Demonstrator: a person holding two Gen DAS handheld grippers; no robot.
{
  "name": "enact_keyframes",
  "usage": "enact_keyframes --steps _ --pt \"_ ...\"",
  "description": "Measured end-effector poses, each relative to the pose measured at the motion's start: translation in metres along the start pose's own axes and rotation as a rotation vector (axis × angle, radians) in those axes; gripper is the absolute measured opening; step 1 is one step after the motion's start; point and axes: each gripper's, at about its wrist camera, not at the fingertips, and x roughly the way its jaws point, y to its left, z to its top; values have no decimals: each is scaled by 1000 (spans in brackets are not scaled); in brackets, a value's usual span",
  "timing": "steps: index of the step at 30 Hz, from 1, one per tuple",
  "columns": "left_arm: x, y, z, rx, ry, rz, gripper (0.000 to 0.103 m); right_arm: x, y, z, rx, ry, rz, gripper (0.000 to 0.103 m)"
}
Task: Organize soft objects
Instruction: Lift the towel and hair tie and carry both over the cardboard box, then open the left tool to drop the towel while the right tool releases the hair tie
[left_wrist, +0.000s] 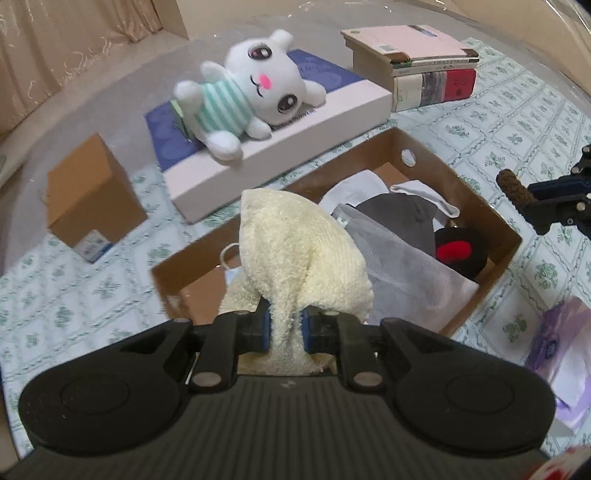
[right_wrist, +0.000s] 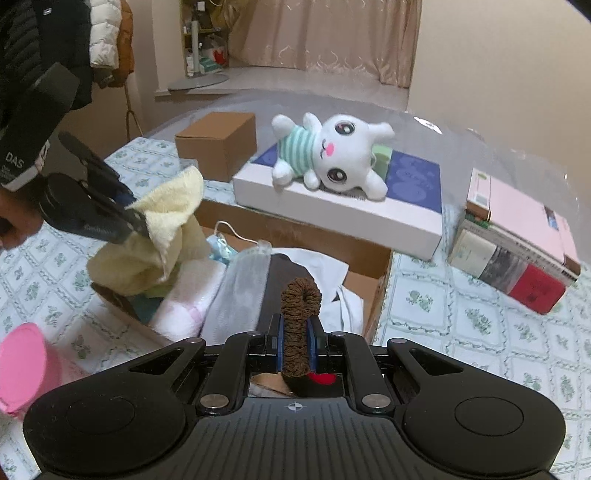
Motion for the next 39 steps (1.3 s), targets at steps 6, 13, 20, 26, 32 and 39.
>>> enact_keyframes --steps 6,13,20,26,32,39 --pt "25 9 10 -99 -47 -29 14 26 -12 -4 39 10 -1 12" --pt "54 6 -1 -43 53 -3 16 47 -17 -9 50 41 5 12" --pt "53 6 -7 -29 47 -2 19 62 -26 -11 107 73 19 12" --pt "36 -3 -3 10 23 6 43 61 -27 -10 115 75 14 13" --pt "11 2 -5 -2 -20 18 56 54 -25 -5 123 51 16 13" --pt "-9 12 -12 -36 -72 33 64 52 -26 1 176 20 64 46"
